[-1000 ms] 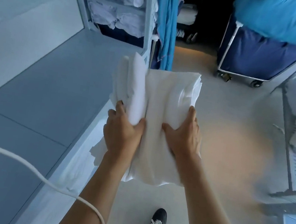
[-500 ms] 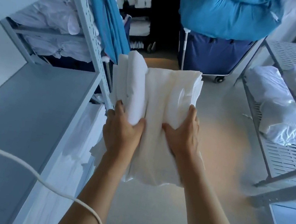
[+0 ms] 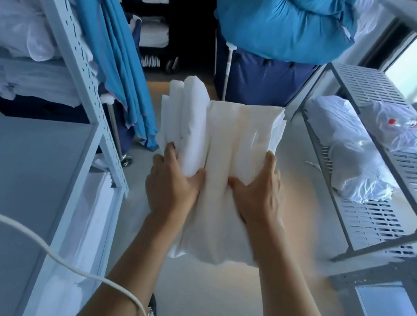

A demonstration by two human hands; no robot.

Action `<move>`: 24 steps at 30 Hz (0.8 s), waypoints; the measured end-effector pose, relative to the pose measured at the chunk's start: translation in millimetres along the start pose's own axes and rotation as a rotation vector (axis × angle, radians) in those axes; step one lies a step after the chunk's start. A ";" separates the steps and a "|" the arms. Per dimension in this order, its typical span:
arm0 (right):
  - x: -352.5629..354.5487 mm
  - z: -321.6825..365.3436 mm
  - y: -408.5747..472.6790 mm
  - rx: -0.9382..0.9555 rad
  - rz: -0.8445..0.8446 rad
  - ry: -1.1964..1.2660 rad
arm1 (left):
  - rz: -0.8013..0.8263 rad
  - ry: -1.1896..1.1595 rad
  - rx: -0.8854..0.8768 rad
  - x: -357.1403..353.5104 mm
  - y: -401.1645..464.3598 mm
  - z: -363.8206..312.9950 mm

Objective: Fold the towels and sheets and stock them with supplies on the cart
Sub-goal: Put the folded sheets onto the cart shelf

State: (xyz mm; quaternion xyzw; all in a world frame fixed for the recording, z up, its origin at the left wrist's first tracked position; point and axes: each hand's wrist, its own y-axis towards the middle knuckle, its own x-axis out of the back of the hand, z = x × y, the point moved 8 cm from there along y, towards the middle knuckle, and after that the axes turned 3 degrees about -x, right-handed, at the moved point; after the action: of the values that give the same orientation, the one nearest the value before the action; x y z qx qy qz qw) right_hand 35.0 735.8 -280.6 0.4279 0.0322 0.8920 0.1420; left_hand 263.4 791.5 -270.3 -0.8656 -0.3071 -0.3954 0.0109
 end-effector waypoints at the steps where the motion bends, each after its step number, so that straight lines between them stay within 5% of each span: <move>1: -5.7 9.1 7.9 -0.015 -0.008 -0.011 | 0.010 -0.003 -0.011 -1.1 17.2 2.3; 24: -79.0 129.7 174.9 0.013 -0.117 -0.063 | 0.005 -0.107 -0.087 -33.6 243.4 -1.6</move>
State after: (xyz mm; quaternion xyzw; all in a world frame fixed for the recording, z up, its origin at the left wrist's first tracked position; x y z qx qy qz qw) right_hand 142.5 537.8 -226.9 0.4540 0.0584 0.8682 0.1919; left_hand 377.1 576.0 -237.9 -0.8858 -0.2878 -0.3617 -0.0423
